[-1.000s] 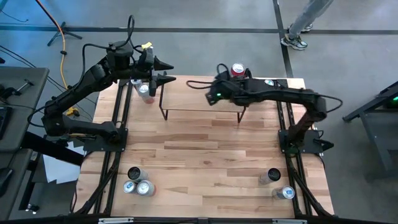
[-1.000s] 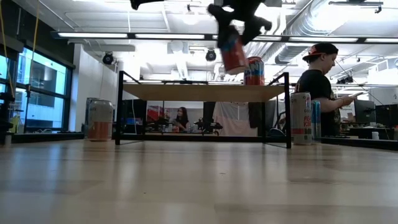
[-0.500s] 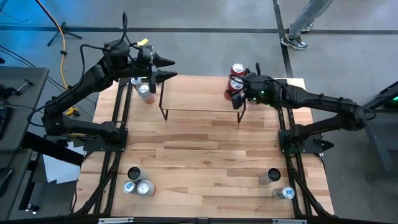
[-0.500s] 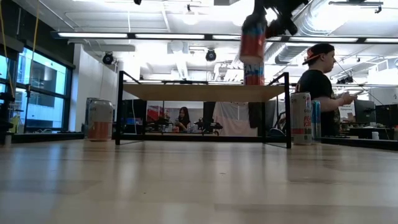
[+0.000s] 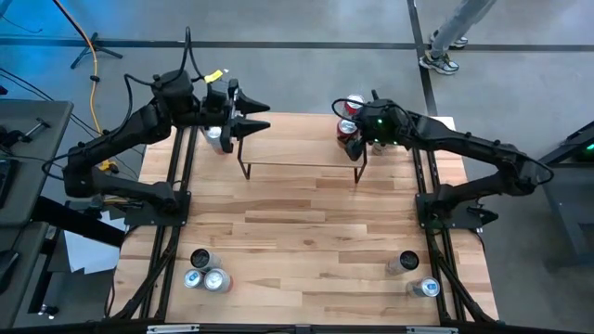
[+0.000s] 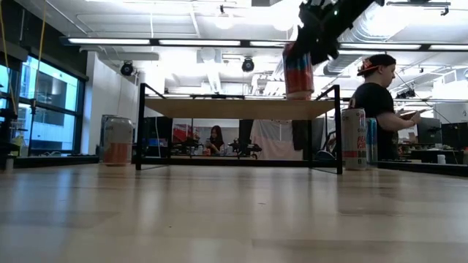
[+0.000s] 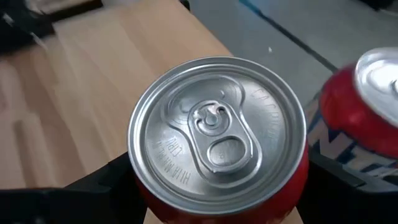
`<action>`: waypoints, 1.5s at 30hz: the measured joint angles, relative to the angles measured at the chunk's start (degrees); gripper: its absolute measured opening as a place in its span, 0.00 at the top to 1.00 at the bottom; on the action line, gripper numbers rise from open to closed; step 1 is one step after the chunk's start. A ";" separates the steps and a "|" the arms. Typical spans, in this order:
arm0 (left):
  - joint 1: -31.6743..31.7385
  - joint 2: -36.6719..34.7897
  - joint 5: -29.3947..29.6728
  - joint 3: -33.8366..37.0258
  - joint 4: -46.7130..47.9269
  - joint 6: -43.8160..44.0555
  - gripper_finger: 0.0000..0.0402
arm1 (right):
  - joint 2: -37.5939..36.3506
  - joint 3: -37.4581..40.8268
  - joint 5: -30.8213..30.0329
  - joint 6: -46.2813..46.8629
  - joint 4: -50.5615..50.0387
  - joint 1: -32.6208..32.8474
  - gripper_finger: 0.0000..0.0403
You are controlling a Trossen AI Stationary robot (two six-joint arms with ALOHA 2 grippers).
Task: Place canned beverage on shelf
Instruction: Put the red soda can on the shelf aligned with the red soda can
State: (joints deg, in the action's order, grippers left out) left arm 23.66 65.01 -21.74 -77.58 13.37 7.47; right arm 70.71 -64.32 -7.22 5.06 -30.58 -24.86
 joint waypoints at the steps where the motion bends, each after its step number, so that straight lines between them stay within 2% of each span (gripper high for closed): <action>1: -0.35 0.00 0.17 0.00 0.00 -0.03 0.49 | 0.27 0.00 0.36 0.00 0.14 -0.42 0.27; 4: -0.95 0.00 0.61 0.00 0.02 -0.03 0.49 | 1.19 -0.06 1.85 0.02 0.18 -1.64 0.27; 13: -0.96 0.00 0.61 0.00 0.07 -0.09 0.49 | 1.78 -0.06 1.44 0.93 -0.44 -4.06 0.26; 34: -0.94 0.00 0.52 0.00 0.40 -1.69 0.49 | 1.78 -0.06 1.68 2.65 -0.49 -4.00 0.25; 39: -0.92 0.00 0.44 0.00 1.00 -1.70 0.49 | 1.78 -0.06 1.76 10.25 -0.94 -4.00 0.25; 45: -0.92 -0.02 0.44 0.00 1.06 -1.73 0.49 | 1.78 -0.06 1.41 9.50 -1.96 -4.02 0.25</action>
State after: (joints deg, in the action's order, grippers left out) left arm 22.74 64.99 -21.30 -77.58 14.43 5.74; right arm 72.49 -64.38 -5.81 14.56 -32.53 -28.88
